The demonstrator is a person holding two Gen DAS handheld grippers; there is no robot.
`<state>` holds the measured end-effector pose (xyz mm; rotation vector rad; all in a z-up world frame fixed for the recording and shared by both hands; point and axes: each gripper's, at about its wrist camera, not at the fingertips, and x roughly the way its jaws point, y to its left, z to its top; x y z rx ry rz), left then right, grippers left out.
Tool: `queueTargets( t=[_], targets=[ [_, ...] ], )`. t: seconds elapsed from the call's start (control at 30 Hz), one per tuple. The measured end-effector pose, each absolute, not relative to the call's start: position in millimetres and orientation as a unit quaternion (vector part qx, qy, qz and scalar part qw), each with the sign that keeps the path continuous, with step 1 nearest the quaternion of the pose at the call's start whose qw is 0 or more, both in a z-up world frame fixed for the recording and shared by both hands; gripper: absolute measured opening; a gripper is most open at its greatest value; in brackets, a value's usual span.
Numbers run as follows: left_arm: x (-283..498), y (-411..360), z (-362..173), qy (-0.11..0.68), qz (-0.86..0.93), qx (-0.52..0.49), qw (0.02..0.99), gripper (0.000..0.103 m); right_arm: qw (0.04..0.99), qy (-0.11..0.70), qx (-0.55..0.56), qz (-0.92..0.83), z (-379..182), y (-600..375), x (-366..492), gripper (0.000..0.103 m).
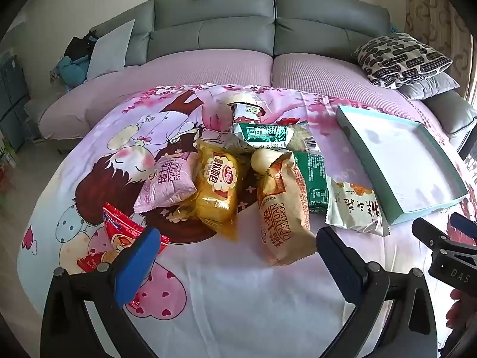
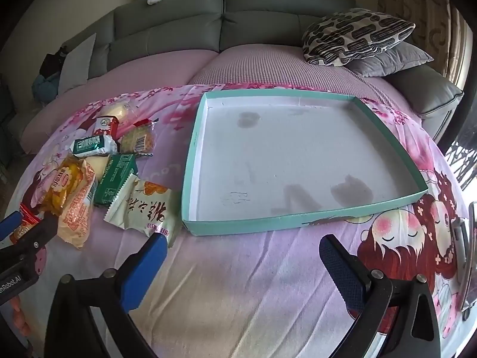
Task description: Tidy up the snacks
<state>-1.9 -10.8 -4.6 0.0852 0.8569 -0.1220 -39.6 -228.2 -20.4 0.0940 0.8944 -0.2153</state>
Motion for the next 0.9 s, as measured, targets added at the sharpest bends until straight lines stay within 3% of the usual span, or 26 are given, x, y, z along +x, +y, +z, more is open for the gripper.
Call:
queueTargets(
  t=[0.9],
  targets=[
    [-2.7, -13.3, -6.6, 0.416, -0.06, 0.044, 0.907, 0.103, 0.893, 0.435, 0.041, -0.105, -23.6, -227.3, -39.2, 0.103]
  ],
)
